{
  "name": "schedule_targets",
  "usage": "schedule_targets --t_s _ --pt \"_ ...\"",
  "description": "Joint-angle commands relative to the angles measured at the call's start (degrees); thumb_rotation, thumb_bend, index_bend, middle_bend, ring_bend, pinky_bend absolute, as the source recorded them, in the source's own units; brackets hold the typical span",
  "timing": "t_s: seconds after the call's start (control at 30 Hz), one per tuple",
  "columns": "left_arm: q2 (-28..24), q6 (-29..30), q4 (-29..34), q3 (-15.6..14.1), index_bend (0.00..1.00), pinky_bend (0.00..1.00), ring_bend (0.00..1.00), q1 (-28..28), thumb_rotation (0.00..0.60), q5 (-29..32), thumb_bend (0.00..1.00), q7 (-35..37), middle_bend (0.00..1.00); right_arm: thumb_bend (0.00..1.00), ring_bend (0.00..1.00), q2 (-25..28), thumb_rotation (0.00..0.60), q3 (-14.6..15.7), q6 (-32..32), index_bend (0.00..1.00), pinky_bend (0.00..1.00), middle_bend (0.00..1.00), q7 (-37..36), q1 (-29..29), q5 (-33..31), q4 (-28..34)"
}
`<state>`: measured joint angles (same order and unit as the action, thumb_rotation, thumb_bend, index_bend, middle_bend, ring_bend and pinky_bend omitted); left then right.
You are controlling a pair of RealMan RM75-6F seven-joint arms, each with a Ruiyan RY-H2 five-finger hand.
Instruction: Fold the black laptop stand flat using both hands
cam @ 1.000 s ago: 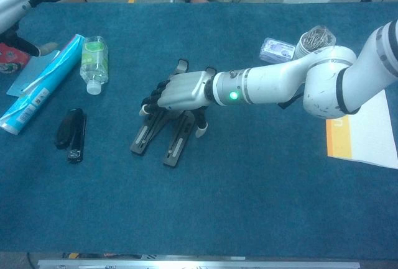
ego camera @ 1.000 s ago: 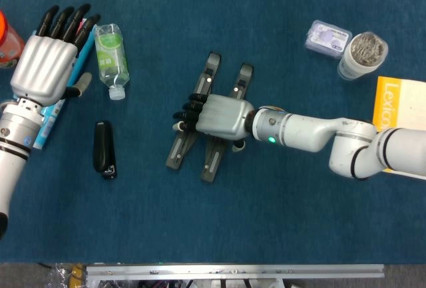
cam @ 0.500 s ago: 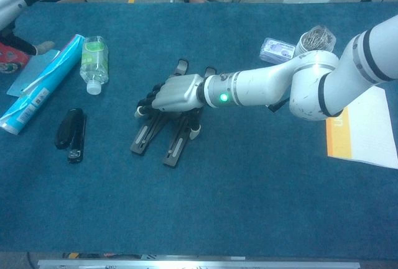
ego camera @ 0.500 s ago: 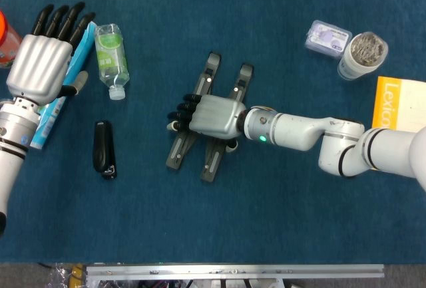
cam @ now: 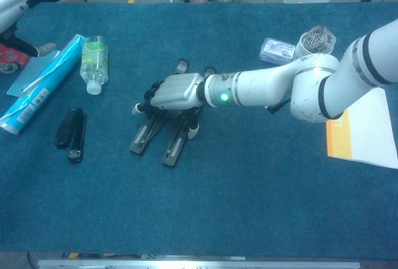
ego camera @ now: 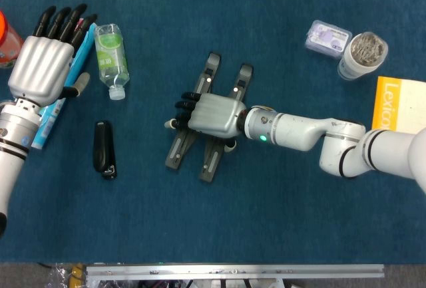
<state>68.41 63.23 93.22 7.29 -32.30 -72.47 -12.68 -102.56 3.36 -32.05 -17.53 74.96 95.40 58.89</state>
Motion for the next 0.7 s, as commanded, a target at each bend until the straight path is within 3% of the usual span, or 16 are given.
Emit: schedule_targets --t_s 0.03,0.37,0.7 --pt "0.0 -0.05 -0.03 0.0 0.0 0.0 0.0 0.02 0.6 -0.04 0.32 0.06 0.0 0.05 0.0 -0.34 0.6 0.1 -0.76 0.0 0.0 0.29 -0.05 -0.29 0.22 -0.45" --pt "0.24 -0.66 -0.39 0.01 0.0 0.0 0.0 -0.01 0.6 -0.12 0.32 0.69 0.0 0.13 0.03 -1.47 0.6 0.29 -3.48 0.01 0.0 0.41 -0.75 -0.93 1.04 -2.07" --pt "0.54 -1.2 -0.72 -0.12 0.0 0.0 0.0 -0.09 0.6 -0.45 0.32 1.24 0.0 0.22 0.16 -1.83 0.6 0.44 -5.68 0.16 0.04 0.54 -1.43 -1.49 1.65 -3.0"
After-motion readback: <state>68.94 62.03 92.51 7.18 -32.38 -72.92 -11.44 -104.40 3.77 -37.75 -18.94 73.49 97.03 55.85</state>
